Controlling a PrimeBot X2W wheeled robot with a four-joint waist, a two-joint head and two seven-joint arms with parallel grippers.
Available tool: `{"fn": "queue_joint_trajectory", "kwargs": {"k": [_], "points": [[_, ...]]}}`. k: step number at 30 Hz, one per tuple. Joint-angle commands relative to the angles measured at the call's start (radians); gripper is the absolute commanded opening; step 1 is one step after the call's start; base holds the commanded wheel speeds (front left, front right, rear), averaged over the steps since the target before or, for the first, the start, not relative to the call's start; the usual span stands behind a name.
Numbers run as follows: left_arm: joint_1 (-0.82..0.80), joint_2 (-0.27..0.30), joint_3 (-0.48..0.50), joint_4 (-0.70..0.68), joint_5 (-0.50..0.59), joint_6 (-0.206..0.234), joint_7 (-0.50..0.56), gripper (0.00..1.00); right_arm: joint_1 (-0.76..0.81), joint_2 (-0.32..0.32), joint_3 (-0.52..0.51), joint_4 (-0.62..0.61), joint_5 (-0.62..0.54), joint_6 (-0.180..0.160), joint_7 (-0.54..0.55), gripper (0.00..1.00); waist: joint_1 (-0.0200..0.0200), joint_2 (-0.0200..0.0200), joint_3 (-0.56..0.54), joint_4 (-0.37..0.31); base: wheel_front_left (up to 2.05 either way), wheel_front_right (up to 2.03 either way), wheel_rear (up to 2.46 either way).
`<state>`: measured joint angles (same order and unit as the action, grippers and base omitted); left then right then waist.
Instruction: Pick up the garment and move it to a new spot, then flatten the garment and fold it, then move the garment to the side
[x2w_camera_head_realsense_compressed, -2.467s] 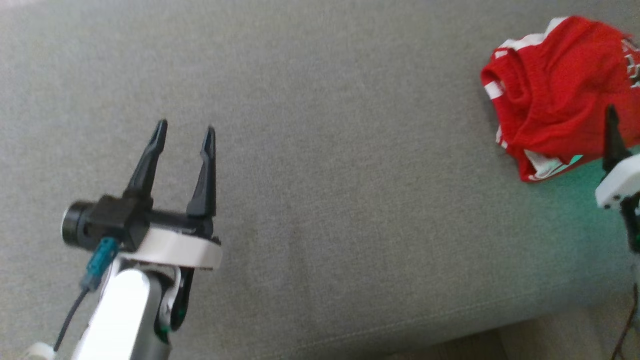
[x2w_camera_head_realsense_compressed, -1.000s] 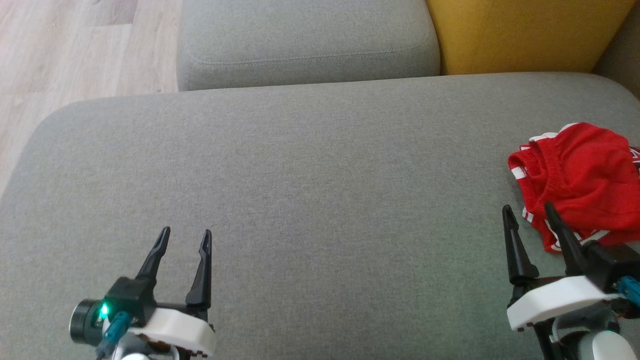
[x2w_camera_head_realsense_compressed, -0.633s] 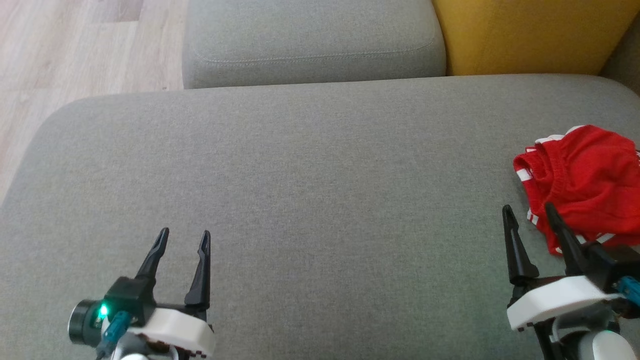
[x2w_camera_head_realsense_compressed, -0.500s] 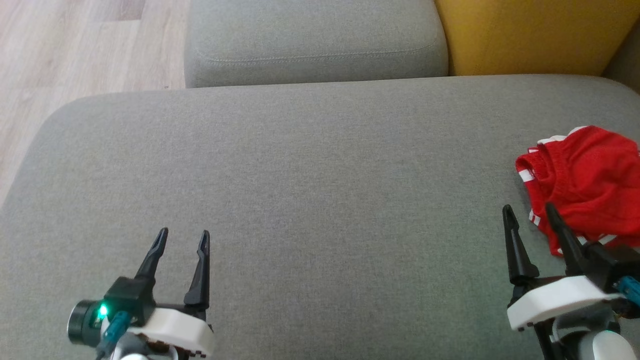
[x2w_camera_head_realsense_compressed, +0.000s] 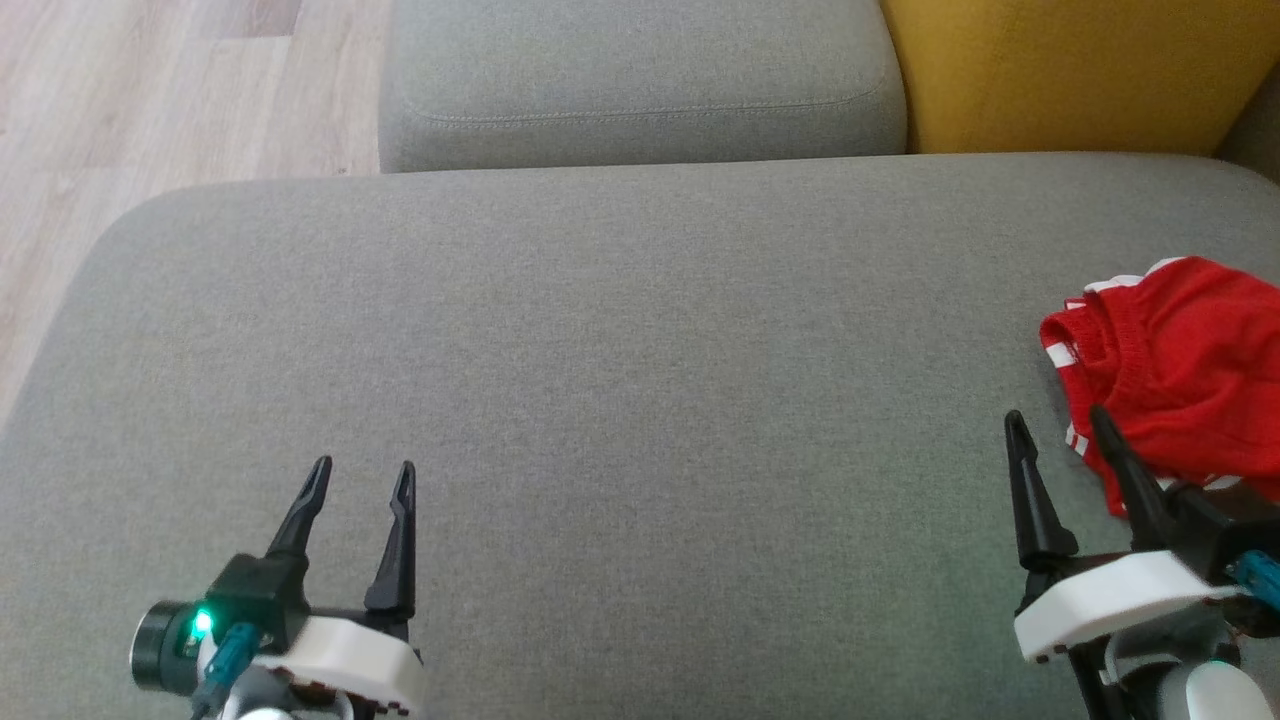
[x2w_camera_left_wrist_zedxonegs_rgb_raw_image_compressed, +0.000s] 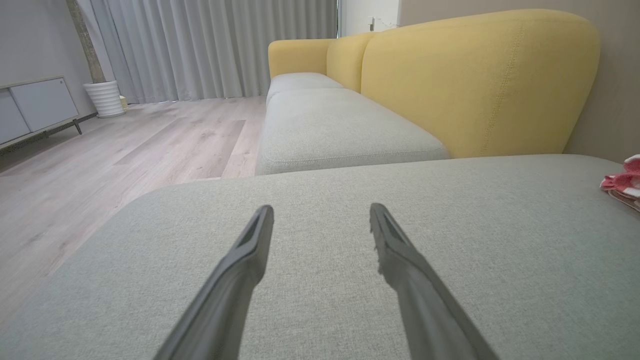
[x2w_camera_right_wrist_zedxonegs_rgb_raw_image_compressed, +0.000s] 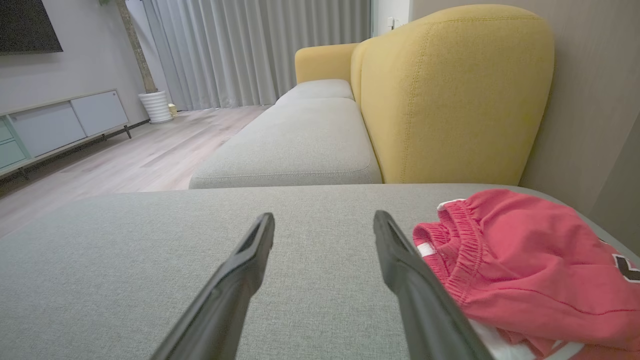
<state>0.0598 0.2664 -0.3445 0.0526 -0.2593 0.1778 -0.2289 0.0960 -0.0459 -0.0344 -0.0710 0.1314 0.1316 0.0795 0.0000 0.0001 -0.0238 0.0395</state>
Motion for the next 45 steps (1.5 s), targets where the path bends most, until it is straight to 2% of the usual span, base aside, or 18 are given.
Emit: {"fn": "queue_joint_trajectory", "kwargs": {"k": [1, 9, 10, 17, 45], "points": [[-0.037, 0.021, 0.034, -0.036, 0.004, 0.010, 0.001, 1.00, -0.027, -0.004, 0.019, -0.040, -0.003, -0.001, 0.000, 1.00, 0.0000, -0.0001, -0.001, 0.001, 0.00, 0.00, 0.00], [-0.042, 0.021, 0.027, -0.035, 0.000, 0.013, 0.000, 1.00, -0.026, -0.004, 0.019, -0.042, 0.000, -0.001, 0.009, 1.00, 0.0000, -0.0001, 0.002, 0.006, 0.00, 0.00, 0.00], [0.000, 0.001, -0.006, 0.000, 0.000, 0.007, 0.000, 0.00, 0.000, 0.000, -0.003, 0.000, 0.000, 0.000, 0.010, 0.00, 0.0000, -0.0001, 0.002, 0.006, 0.00, 0.00, 0.00], [0.009, -0.016, -0.003, 0.039, -0.039, 0.001, 0.005, 0.00, 0.002, 0.000, 0.000, 0.051, 0.042, 0.000, 0.007, 0.00, 0.0000, -0.0001, 0.003, 0.005, 0.00, 0.00, 0.00], [-0.035, -0.047, 0.084, 0.082, -0.359, -0.072, 0.068, 0.00, -0.046, -0.010, -0.007, 0.113, 0.384, 0.000, 0.005, 0.00, 0.0000, -0.0001, 0.008, -0.005, 0.00, 0.00, 0.00]]}}
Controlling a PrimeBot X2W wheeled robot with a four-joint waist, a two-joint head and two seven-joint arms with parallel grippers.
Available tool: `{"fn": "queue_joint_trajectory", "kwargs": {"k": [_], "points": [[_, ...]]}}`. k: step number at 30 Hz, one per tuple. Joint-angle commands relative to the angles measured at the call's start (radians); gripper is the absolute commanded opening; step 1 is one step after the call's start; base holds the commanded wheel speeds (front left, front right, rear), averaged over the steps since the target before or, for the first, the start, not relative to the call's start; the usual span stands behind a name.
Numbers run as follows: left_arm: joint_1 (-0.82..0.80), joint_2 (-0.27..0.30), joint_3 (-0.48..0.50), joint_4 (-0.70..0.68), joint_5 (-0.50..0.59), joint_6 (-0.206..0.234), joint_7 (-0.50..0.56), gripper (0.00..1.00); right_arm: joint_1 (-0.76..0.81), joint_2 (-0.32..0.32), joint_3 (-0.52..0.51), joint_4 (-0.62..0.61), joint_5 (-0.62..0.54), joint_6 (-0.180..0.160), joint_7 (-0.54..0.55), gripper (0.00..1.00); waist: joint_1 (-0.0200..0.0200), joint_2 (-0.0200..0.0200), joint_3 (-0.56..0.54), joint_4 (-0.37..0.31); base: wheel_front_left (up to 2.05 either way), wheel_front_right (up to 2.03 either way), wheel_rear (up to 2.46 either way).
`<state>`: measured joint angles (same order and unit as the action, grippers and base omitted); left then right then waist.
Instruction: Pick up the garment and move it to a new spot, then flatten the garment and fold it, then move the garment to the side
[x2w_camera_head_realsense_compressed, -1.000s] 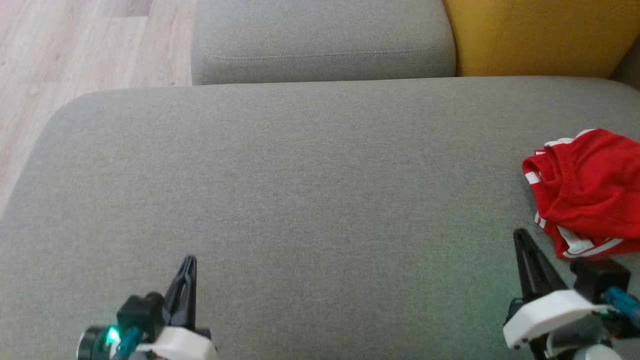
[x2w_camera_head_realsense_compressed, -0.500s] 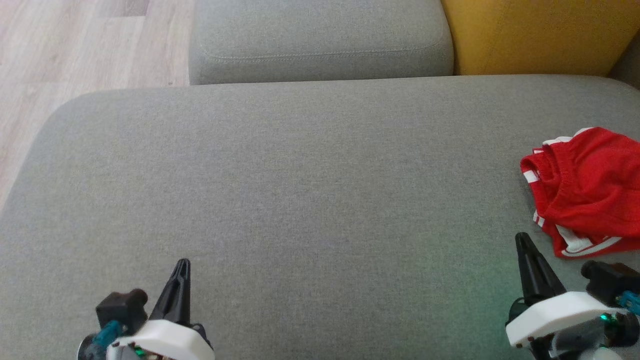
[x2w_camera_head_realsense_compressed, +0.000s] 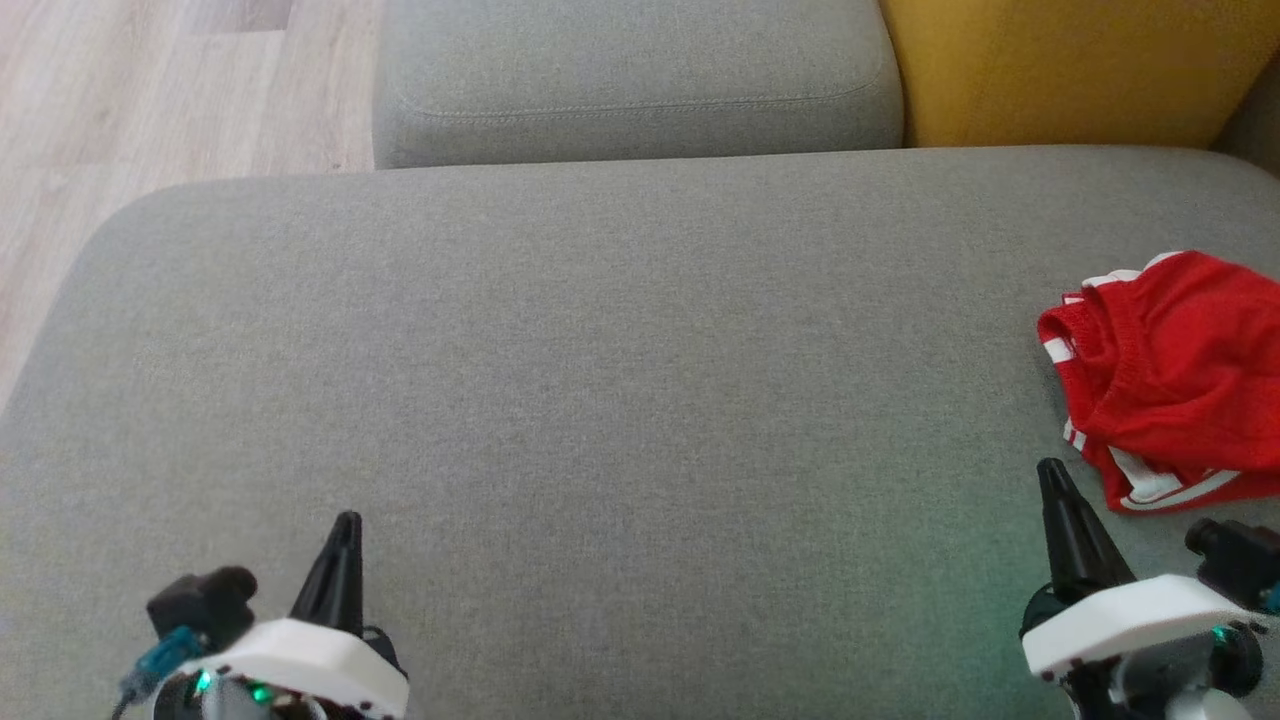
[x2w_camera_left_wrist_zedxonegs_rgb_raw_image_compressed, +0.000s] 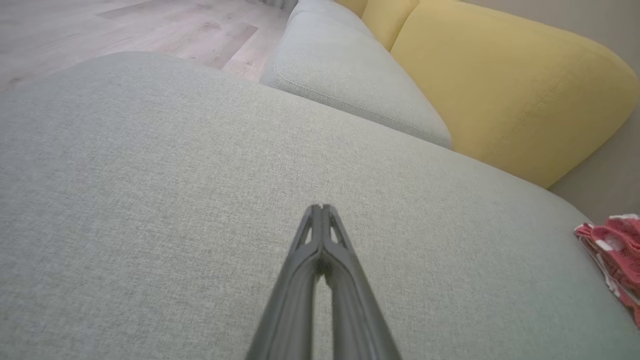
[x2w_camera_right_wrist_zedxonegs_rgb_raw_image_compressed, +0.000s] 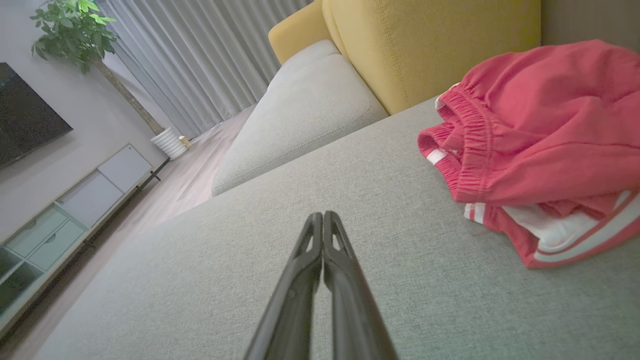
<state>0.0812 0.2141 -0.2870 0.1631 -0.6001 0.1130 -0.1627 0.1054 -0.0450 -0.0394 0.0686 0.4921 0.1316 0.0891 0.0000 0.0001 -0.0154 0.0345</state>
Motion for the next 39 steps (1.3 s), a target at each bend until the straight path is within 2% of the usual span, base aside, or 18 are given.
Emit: {"fn": "queue_joint_trajectory", "kwargs": {"k": [1, 39], "points": [[-0.057, 0.005, 0.029, -0.027, -0.030, -0.010, 0.004, 0.00, -0.057, -0.011, -0.002, -0.024, 0.035, 0.000, -0.005, 0.00, 0.0000, -0.0001, 0.000, -0.001, 0.00, 0.00, 0.00], [-0.108, -0.048, 0.158, 0.014, -0.438, -0.103, 0.097, 0.00, -0.118, -0.017, -0.020, 0.055, 0.476, -0.001, -0.002, 0.00, 0.0000, -0.0001, 0.008, -0.014, 0.00, 0.00, 0.00]]}}
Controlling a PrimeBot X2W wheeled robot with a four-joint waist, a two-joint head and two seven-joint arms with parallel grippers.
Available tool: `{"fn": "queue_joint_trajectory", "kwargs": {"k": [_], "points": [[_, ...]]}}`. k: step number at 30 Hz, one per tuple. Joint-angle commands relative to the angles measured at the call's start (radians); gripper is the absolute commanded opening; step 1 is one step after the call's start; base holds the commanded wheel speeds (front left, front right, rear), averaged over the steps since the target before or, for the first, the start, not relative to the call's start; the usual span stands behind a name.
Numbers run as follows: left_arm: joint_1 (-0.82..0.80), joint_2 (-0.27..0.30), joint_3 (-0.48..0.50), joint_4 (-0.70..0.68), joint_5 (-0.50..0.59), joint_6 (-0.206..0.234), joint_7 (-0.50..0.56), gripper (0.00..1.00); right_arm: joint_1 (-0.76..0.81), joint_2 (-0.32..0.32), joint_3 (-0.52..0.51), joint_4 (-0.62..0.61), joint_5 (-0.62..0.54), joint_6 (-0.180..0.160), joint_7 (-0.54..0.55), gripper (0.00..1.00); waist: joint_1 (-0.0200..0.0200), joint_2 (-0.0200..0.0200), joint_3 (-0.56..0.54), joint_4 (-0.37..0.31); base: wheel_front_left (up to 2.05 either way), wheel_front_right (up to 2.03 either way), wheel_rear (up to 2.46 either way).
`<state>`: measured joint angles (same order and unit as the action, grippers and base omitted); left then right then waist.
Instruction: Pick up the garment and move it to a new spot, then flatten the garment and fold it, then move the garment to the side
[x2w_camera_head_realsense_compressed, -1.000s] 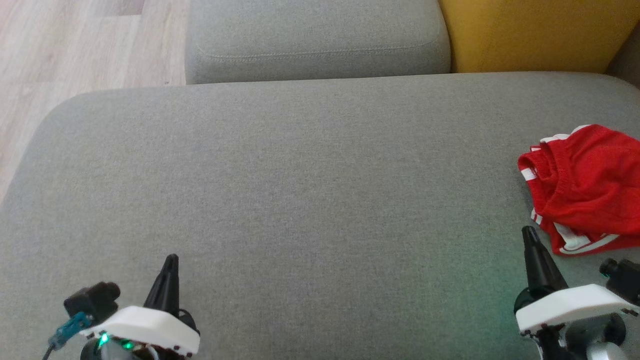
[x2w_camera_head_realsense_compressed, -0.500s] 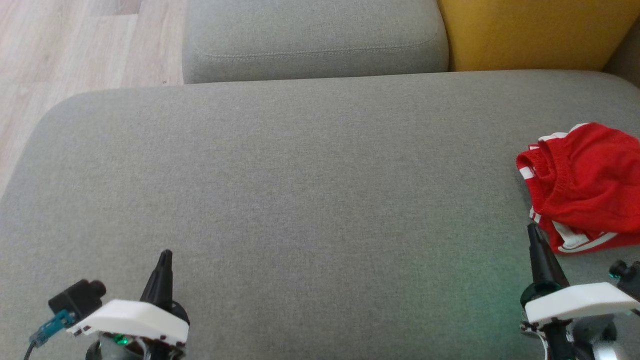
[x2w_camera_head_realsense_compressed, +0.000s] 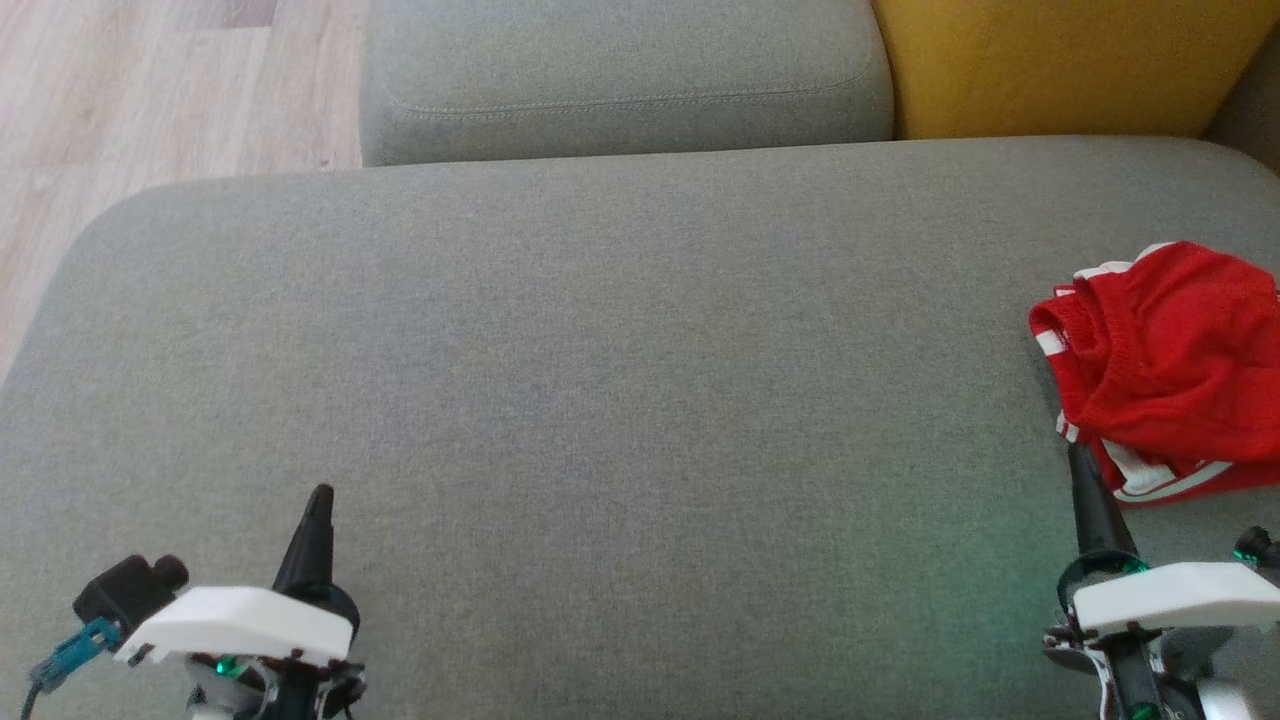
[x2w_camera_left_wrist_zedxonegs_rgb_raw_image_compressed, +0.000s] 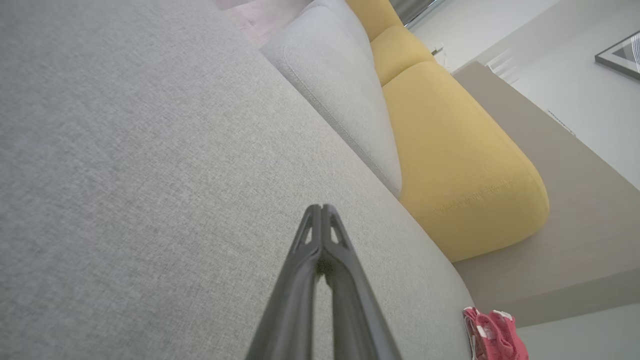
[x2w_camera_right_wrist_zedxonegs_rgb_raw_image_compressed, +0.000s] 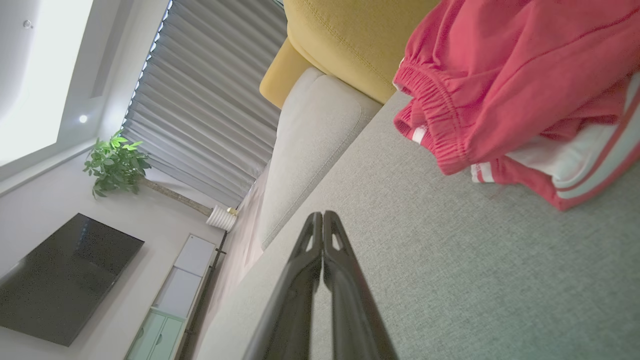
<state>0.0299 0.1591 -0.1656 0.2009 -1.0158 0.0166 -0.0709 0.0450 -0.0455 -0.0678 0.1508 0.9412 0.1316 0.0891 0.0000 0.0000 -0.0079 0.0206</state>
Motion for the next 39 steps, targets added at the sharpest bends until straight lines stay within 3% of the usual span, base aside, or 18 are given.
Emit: {"fn": "queue_joint_trajectory", "kwargs": {"k": [1, 39], "points": [[-0.058, 0.005, 0.040, -0.023, -0.033, -0.010, 0.007, 0.00, -0.060, -0.016, 0.007, -0.025, 0.039, -0.001, -0.002, 0.00, 0.0000, 0.0000, 0.000, -0.001, 0.00, 0.00, 0.00], [-0.112, -0.057, 0.183, 0.023, -0.442, -0.105, 0.111, 0.00, -0.123, -0.017, -0.018, 0.057, 0.487, -0.001, 0.006, 0.00, 0.0000, 0.0000, 0.008, -0.015, 0.00, 0.00, 0.00]]}}
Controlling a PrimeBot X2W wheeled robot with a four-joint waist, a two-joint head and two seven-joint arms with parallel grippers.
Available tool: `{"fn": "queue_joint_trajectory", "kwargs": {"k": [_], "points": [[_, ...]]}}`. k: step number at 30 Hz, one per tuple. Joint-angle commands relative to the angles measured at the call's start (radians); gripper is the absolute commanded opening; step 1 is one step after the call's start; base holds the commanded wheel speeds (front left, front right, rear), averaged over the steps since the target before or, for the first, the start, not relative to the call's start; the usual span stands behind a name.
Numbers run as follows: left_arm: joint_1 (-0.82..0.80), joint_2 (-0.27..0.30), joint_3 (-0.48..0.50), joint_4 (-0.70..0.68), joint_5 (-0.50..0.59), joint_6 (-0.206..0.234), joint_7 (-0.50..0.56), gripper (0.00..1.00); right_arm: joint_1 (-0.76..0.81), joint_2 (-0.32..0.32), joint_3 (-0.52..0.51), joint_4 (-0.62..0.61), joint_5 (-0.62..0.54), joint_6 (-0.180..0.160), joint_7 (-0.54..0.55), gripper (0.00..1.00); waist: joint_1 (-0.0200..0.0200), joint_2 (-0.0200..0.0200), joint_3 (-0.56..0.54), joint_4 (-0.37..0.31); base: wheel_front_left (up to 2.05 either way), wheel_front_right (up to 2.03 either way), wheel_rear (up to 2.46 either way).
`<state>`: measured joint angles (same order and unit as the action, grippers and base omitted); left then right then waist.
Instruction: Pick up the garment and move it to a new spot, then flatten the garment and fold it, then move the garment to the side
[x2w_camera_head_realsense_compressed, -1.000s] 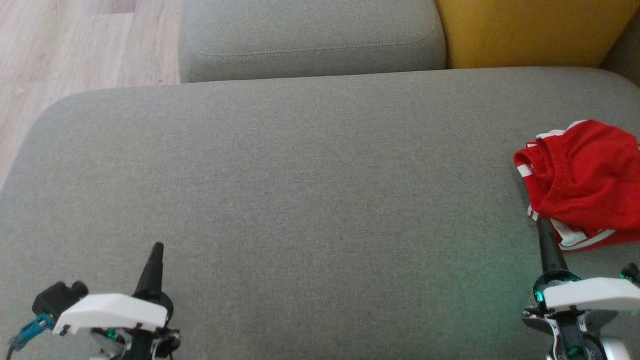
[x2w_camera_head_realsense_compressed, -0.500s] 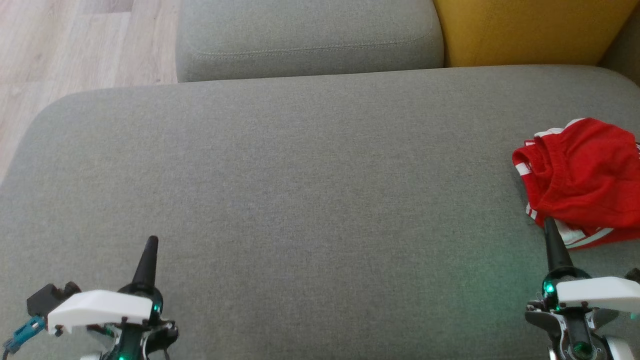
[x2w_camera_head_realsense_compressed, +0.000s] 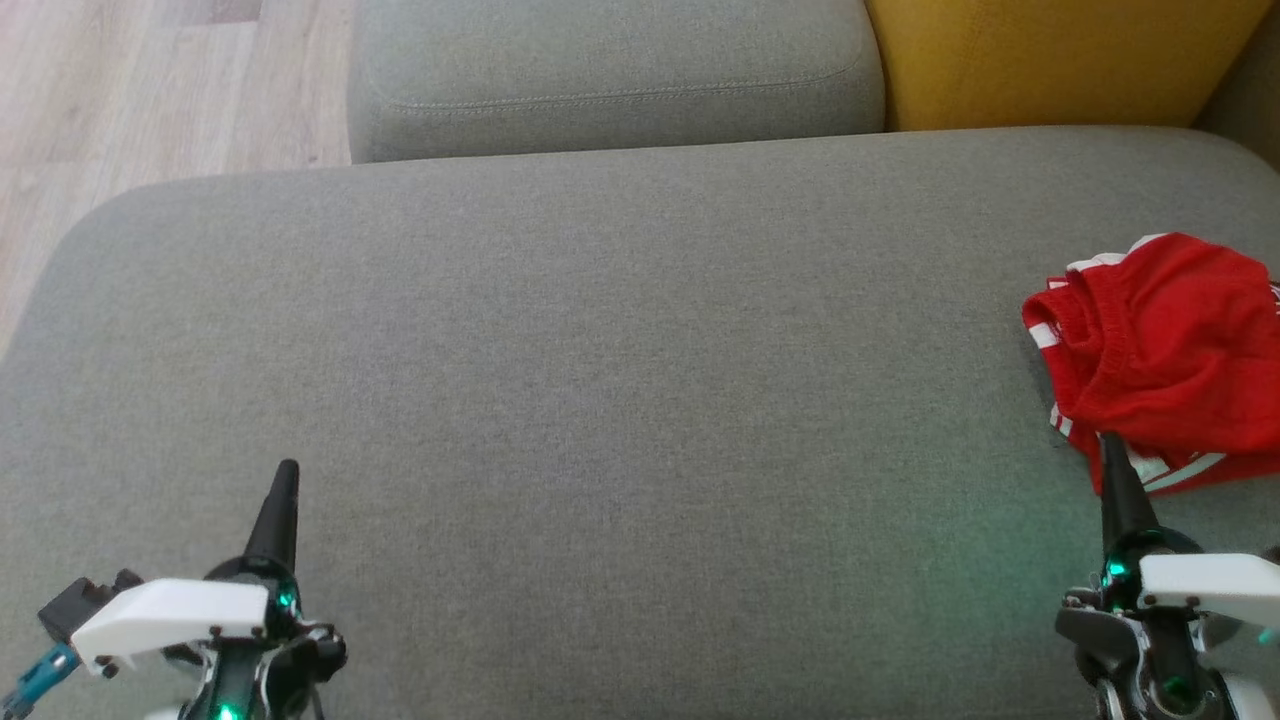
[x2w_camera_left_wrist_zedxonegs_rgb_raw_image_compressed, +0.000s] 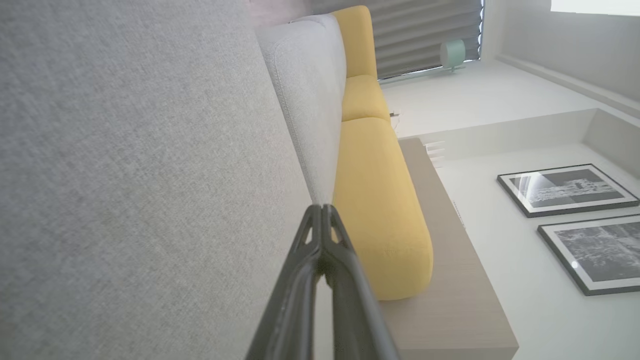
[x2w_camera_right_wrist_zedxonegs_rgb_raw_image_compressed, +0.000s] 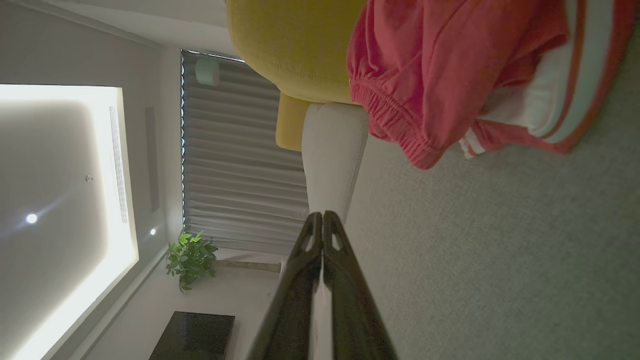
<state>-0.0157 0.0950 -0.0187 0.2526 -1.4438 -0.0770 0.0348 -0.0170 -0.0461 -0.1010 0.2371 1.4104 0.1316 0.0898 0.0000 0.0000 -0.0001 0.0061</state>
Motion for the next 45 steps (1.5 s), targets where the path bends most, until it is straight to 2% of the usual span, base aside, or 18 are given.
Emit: {"fn": "queue_joint_trajectory", "kwargs": {"k": [1, 17, 45], "points": [[-0.068, 0.005, 0.040, -0.028, -0.025, -0.014, 0.009, 0.00, -0.063, -0.017, 0.015, -0.027, 0.029, -0.001, 0.006, 0.00, 0.0000, 0.0000, 0.000, 0.000, 0.00, 0.00, 0.00], [-0.090, -0.022, 0.100, -0.009, -0.191, -0.054, 0.053, 0.00, -0.089, -0.016, 0.004, 0.007, 0.212, -0.001, 0.010, 0.00, 0.0000, 0.0000, 0.003, -0.006, 0.00, 0.00, 0.00], [-0.090, -0.028, 0.110, -0.008, -0.184, -0.054, 0.060, 0.00, -0.090, -0.012, -0.002, 0.007, 0.207, -0.001, 0.015, 0.00, 0.0000, 0.0000, 0.003, -0.006, 0.00, 0.00, 0.00]]}}
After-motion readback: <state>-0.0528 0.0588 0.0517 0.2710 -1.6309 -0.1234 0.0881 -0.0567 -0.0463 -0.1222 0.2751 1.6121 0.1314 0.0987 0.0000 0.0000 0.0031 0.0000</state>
